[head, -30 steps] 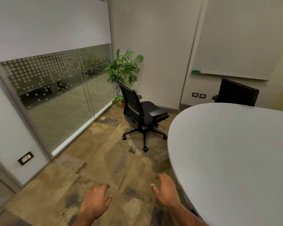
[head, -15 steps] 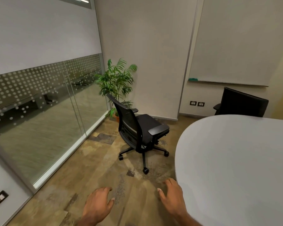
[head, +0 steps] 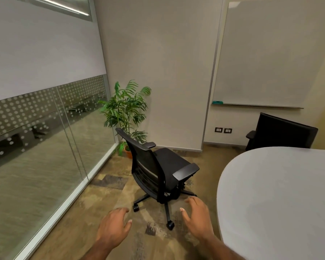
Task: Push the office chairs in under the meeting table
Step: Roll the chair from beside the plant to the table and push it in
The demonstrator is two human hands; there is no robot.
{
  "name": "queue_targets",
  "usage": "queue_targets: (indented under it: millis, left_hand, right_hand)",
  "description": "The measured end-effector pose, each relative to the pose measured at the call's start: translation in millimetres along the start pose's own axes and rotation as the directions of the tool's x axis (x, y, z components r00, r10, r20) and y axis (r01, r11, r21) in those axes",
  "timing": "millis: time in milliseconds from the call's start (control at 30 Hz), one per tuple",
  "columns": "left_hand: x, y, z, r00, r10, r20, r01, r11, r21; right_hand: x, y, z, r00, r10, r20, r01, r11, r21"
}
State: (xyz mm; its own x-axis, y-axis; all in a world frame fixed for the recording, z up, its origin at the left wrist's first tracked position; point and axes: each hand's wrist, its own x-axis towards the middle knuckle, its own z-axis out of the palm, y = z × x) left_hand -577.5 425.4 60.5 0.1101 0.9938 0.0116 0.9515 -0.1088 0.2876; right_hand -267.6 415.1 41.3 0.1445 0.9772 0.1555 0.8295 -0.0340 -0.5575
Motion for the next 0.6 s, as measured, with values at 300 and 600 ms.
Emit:
queue_targets:
  millis: [300,600]
  left_hand:
    - [153.8,-56.5,-37.9,0.988,0.147,-0.040,-0.148,0.989,-0.021]
    - [276.8,-79.3,-54.2,0.965,0.260,-0.029,-0.260,0.965,0.020]
  right_hand:
    - [94.8,-66.0,41.3,0.994,0.054,-0.098,-0.056,0.998,-0.015]
    - [182.2,-105.4,76.2,0.990,0.059,-0.130,-0.058,0.998,0.010]
